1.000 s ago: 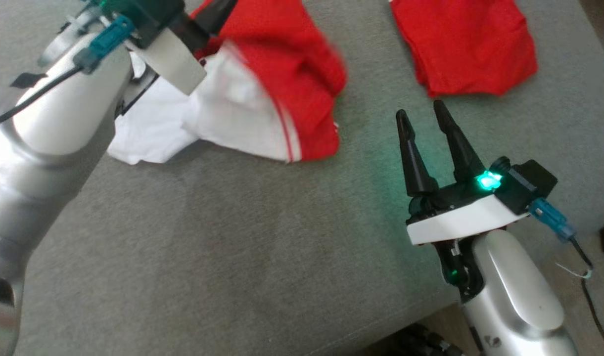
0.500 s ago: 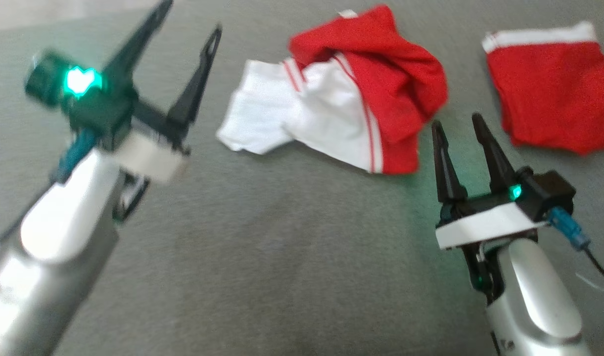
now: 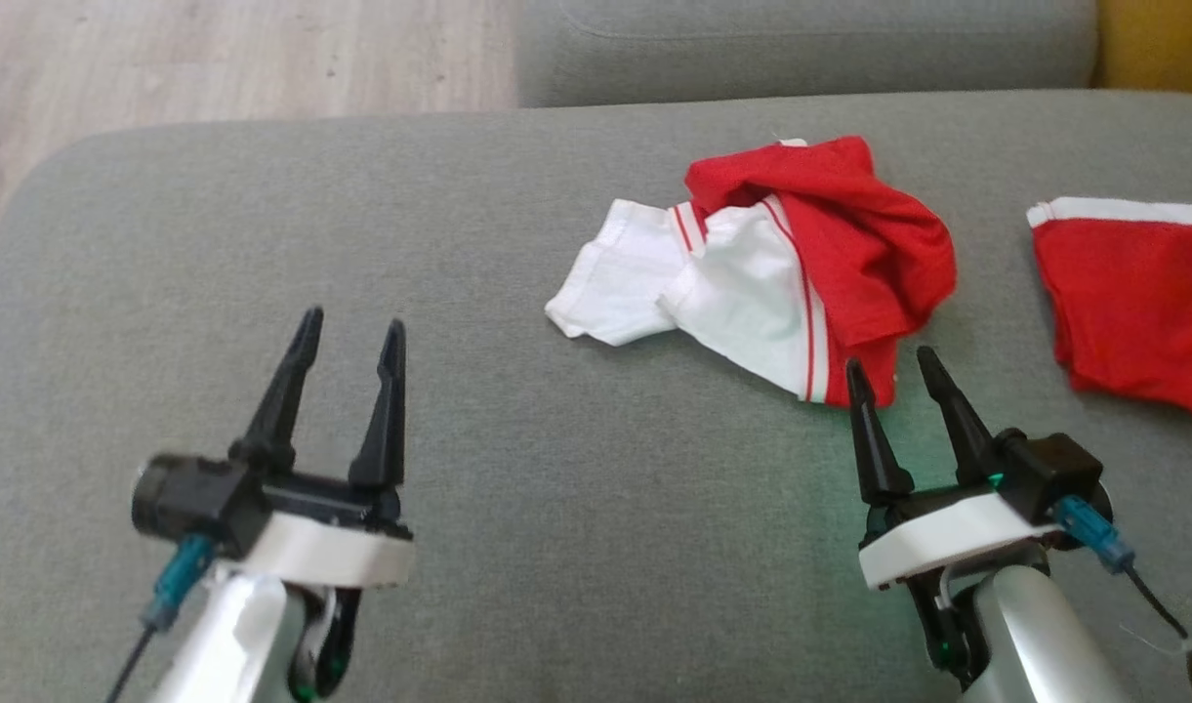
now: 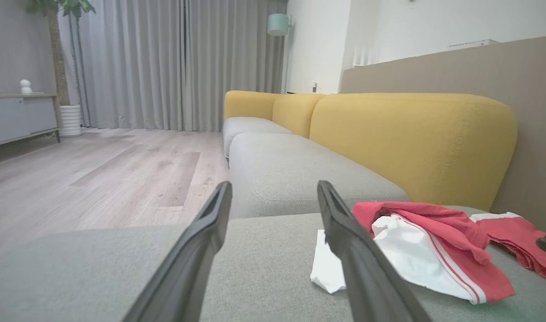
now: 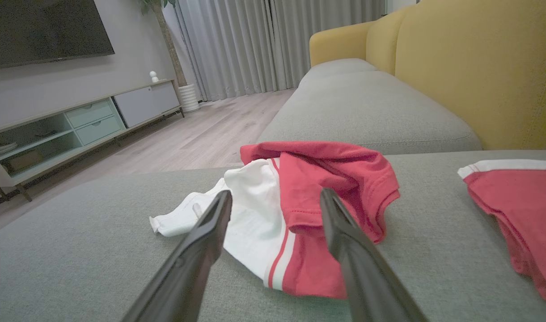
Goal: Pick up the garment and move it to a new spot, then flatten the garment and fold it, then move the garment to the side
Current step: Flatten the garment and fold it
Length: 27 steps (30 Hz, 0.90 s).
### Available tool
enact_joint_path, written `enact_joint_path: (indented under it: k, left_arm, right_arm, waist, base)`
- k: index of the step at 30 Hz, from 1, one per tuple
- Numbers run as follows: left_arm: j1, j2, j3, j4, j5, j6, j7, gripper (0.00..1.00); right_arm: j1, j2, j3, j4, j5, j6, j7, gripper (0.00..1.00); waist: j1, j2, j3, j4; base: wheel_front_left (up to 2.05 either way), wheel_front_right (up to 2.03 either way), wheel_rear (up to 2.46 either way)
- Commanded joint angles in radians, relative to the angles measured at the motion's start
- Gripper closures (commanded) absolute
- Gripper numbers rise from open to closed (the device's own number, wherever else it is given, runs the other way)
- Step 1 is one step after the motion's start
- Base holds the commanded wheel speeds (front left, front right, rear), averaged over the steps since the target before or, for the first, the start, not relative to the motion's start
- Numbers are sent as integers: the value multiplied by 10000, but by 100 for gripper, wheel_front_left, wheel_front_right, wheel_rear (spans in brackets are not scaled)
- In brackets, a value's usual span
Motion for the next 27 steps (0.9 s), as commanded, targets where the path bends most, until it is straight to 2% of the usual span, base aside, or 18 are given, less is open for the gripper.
enact_joint_path:
  k: [1, 3, 8, 12, 19, 27]
  left_arm:
    - [-229, -73, 647, -423, 149, -66, -41, 0]
    - [3, -453, 909, -478, 440, -326, -41, 0]
    - [-14, -821, 1120, -419, 814, -711, -41, 0]
    - [-142, -1144, 1239, -299, 1108, -1011, -41, 0]
    - [-353, -1698, 1243, 27, 1390, -1361, -41, 0]
    - [-454, -1951, 1358, 237, 1520, -1510, -41, 0]
  right_arm:
    - [-196, 22, 247, -262, 42, -7, -105, 0]
    - [-300, 22, 313, -253, -127, -7, -93, 0]
    - [-599, 22, 541, -213, -513, -7, 171, 0]
    - [-1140, 22, 946, 156, -1224, -7, 941, 0]
    - [-2271, -129, 1020, 2069, -2709, -7, 2140, 0]
    - [-3155, -171, 277, 3807, -3542, -7, 2099, 0]
  waist:
    - [4, -1, -18, 100]
    - [4, -1, 52, 217]
    - [4, -1, 199, 418]
    - [4, -1, 453, 678]
    - [4, -1, 824, 1324]
    - [4, -1, 1010, 1738]
  base:
    - [0, 0, 0]
    - [0, 0, 0]
    - [0, 0, 0]
    - [0, 0, 0]
    - [0, 0, 0]
    - [0, 0, 0]
